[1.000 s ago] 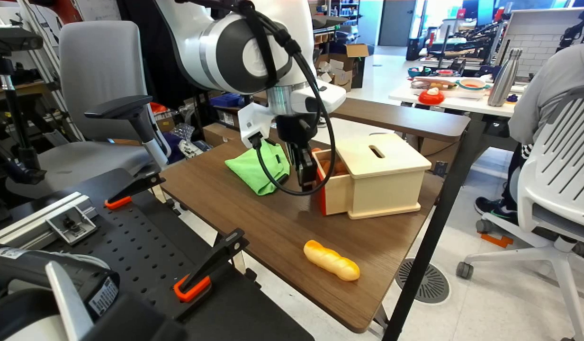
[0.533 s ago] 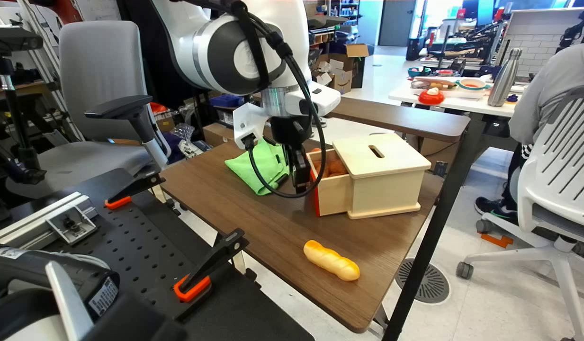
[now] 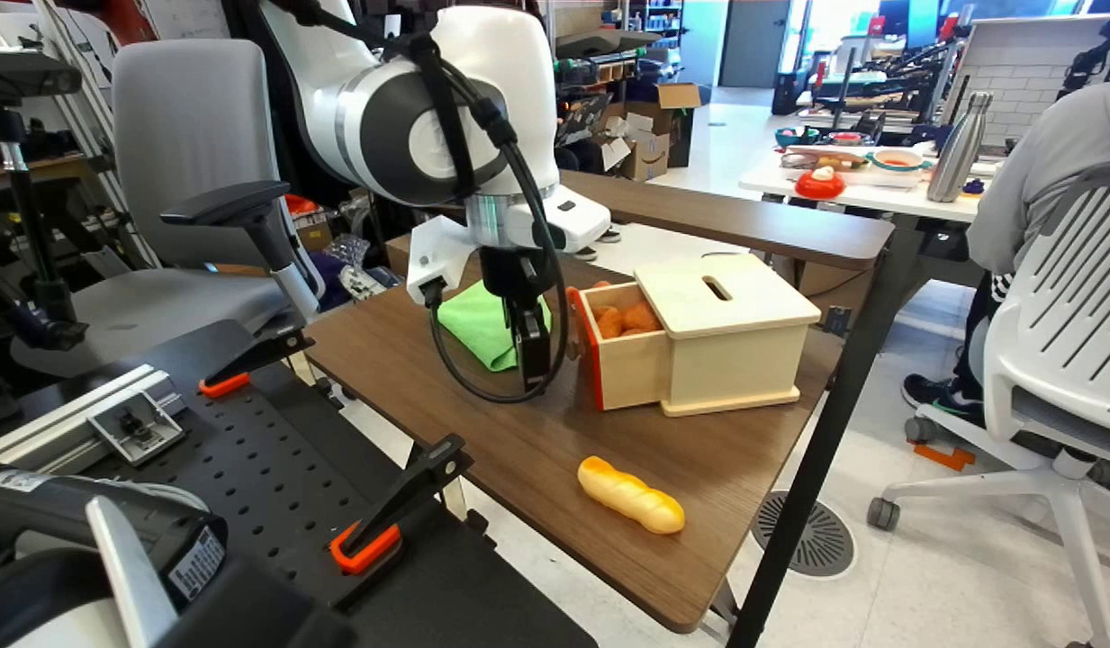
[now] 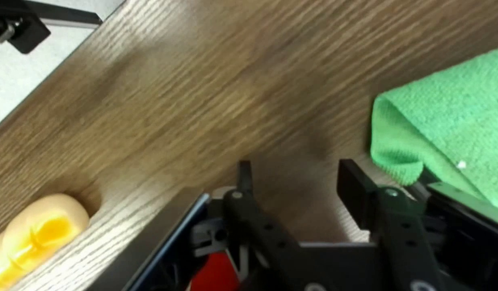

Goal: Open the drawer, pick up the toy and put it in the drawer

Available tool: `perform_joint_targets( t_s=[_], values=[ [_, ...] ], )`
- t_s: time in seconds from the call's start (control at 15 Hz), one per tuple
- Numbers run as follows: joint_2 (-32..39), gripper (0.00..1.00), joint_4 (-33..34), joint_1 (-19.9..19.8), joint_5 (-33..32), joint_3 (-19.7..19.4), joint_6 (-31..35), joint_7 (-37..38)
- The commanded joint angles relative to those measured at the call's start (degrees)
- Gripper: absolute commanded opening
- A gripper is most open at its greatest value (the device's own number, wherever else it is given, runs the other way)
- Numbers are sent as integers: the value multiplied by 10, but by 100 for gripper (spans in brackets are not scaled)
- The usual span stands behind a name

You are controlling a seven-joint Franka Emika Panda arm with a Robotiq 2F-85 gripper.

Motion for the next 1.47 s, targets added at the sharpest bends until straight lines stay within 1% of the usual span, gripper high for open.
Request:
perform_joint_targets(
  t_s=[0.0, 0.07, 0.13, 0.47, 0.73, 0.93, 1.0, 1.13, 1.2, 1.4],
  values=[
    [-2, 89, -12, 2, 26, 8, -5, -16],
    [-5, 97, -16, 4, 27, 7, -2, -14],
    [-9, 100, -20, 5, 28, 6, -2, -14],
    [-50, 100, -48, 17, 28, 6, -3, -10],
    [-95, 100, -64, 29, 31, 16, 0, -6],
    [-119, 100, -39, 21, 53, 37, -1, -4],
    [-123, 100, -29, 24, 56, 38, 1, -1],
    [-123, 100, 0, 31, 59, 35, 6, 10],
    [-119, 100, 15, 39, 54, 27, 10, 20],
    [-90, 100, 66, 53, 44, 10, 12, 44]
  ],
)
